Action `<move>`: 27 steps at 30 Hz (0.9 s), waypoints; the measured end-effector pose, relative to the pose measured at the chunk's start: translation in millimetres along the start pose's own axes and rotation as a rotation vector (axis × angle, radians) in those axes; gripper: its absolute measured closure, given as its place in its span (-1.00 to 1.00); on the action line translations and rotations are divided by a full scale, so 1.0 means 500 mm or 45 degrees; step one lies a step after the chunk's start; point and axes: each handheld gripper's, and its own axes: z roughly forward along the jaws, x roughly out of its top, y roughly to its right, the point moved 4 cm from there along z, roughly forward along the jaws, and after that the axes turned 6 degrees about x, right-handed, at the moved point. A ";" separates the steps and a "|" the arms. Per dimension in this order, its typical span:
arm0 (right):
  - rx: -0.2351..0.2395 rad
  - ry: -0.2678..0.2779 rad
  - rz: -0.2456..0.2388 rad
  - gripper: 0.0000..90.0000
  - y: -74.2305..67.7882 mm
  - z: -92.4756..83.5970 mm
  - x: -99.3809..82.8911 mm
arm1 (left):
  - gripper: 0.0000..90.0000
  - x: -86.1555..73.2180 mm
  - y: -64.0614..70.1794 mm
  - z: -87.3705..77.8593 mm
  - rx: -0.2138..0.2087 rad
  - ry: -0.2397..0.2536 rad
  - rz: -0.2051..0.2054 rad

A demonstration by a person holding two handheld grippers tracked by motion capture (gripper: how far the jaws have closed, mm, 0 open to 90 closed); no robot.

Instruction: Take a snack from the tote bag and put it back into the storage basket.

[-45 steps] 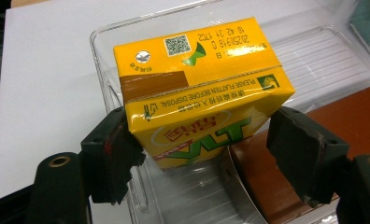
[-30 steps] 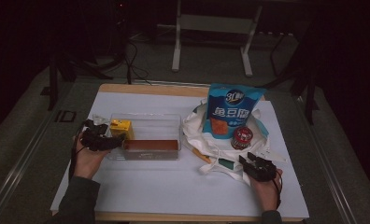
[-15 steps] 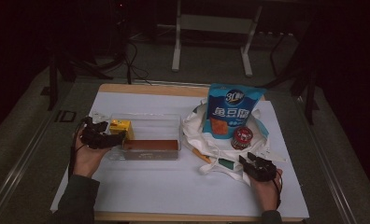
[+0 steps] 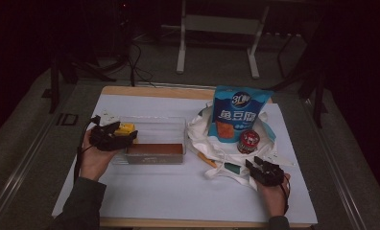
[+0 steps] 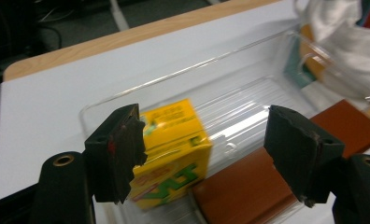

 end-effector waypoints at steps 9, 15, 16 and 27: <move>-0.003 -0.001 -0.003 0.25 -0.001 0.000 0.000 | -0.38 0.019 0.048 -0.006 -0.155 0.066 0.046; -0.009 -0.008 -0.014 0.25 -0.002 0.000 0.001 | -0.38 0.024 0.076 0.001 -0.231 0.084 0.057; -0.013 -0.008 -0.020 0.25 -0.002 0.000 0.001 | -0.38 0.024 0.080 0.002 -0.244 0.083 0.061; 0.002 -0.070 0.033 0.26 0.002 0.002 0.013 | -0.36 0.014 0.134 0.016 -0.307 0.046 0.141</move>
